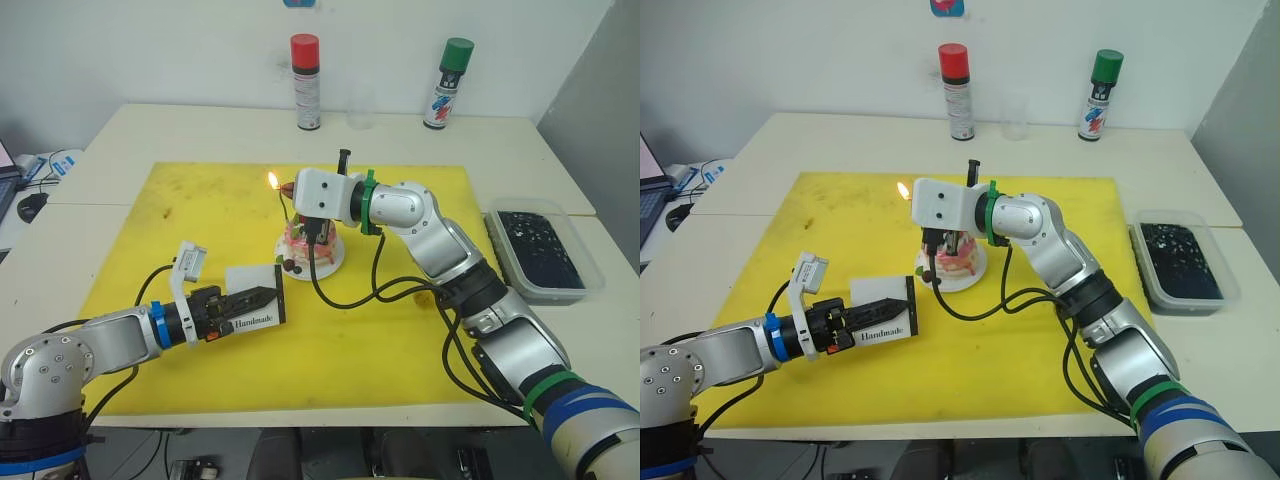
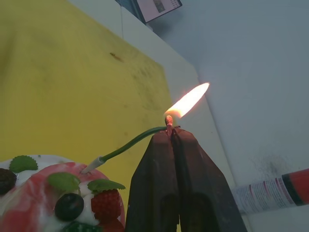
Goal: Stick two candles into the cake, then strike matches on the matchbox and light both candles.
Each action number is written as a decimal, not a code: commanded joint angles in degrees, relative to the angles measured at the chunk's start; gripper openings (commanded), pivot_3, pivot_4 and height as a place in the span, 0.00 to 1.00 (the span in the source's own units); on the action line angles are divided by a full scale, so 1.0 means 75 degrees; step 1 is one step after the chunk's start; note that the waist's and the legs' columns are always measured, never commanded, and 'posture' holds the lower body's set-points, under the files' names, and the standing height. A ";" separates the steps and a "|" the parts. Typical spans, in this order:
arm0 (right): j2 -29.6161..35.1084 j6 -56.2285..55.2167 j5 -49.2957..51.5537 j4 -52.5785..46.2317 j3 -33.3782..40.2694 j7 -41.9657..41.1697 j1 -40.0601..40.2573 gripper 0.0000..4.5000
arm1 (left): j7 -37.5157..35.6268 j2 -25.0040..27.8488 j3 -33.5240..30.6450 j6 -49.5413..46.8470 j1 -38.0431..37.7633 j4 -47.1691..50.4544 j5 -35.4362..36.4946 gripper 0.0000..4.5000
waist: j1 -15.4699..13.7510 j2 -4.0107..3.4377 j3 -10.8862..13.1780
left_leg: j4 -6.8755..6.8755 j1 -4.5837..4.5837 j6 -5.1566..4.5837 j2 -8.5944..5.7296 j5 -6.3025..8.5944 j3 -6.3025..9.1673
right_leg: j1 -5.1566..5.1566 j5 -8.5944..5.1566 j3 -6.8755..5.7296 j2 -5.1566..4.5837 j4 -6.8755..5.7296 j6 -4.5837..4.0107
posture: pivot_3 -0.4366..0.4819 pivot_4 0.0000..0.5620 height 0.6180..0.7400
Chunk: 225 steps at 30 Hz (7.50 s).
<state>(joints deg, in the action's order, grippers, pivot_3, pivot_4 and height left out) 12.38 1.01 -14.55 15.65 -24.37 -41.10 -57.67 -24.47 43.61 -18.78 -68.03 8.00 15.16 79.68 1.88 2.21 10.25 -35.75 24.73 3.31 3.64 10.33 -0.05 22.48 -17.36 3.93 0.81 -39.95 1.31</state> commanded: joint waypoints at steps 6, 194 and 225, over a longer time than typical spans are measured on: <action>-0.0067 0.0041 0.0133 -0.0451 0.0342 0.0143 -0.0023 0.01 | -0.0180 0.0006 -0.0024 0.0111 0.0145 0.0033 -0.0065 0.00 | 0.0000 0.0000 0.0000 | 0.0001 0.0000 0.0000 -0.0001 0.0000 -0.0001 | 0.0000 0.0000 0.0001 0.0000 0.0001 0.0000 | 0.48 0.27 1.00; 0.1792 0.2051 0.2557 -0.5475 0.0947 0.1320 0.8398 0.36 | -0.1143 -0.0653 0.1789 -0.0799 0.1187 0.0234 -0.1183 0.00 | -0.0004 -0.0014 -0.0008 | 0.0074 -0.0017 0.0000 -0.0009 -0.0002 -0.0006 | -0.0032 -0.0004 0.0014 0.0016 0.0107 0.0071 | 0.48 0.27 1.00; 0.3634 0.2194 0.3141 -0.7626 0.1875 -0.0535 0.6679 0.00 | -0.1401 -0.0827 0.1590 -0.0749 0.1987 -0.0333 -0.1074 0.00 | -0.0018 -0.0002 -0.0023 | 0.0041 -0.0021 0.0000 -0.0014 -0.0002 -0.0003 | -0.0042 -0.0001 0.0011 0.0017 0.0087 0.0077 | 0.48 0.27 1.00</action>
<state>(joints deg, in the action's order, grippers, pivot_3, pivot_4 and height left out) 38.81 20.85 9.44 -38.63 -11.70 -42.23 -6.25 -33.41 37.40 -5.28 -74.51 21.41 12.61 70.95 1.75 2.20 10.07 -35.51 24.59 3.31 3.54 10.31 -0.07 22.17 -17.37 4.00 0.93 -39.34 1.88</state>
